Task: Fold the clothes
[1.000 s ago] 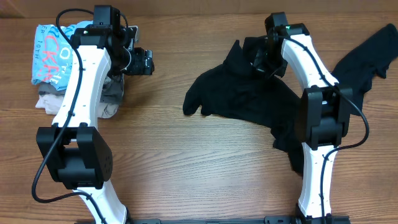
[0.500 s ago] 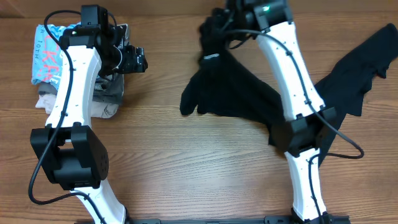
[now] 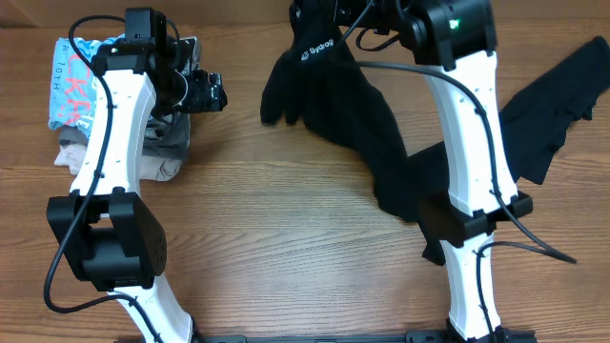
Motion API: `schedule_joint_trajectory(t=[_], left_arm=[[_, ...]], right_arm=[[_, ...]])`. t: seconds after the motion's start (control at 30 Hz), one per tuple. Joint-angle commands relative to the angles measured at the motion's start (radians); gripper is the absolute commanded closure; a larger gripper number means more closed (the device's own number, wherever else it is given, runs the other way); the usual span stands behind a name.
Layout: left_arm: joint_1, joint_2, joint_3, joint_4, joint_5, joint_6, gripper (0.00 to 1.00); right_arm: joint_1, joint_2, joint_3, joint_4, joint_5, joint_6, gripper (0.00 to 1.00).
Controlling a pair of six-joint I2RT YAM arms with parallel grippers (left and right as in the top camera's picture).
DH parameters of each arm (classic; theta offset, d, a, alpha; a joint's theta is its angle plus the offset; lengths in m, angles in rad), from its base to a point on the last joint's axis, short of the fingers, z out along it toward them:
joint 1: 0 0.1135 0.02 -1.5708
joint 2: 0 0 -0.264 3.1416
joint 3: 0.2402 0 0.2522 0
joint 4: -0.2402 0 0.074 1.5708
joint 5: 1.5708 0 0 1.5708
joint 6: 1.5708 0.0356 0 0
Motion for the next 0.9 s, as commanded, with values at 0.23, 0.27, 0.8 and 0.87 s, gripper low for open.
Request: schedule_joint_trajectory(t=[0.23, 0.27, 0.8, 0.87], left_arm=[[-0.002, -0.006, 0.024, -0.003, 0.019, 0.02, 0.11], [-0.002, -0.006, 0.024, -0.003, 0.019, 0.02, 0.11], [-0.002, -0.006, 0.024, -0.002, 0.019, 0.02, 0.11], [-0.002, -0.006, 0.024, -0.002, 0.019, 0.02, 0.11]], right_arm=[[0.019, -0.082, -0.092, -0.132, 0.202, -0.006, 0.96], [0.019, -0.081, -0.124, -0.133, 0.201, -0.006, 0.96], [0.034, -0.084, -0.586, -0.189, 0.161, -0.114, 0.03], [-0.005, -0.089, -0.586, -0.23, 0.222, -0.037, 0.0]])
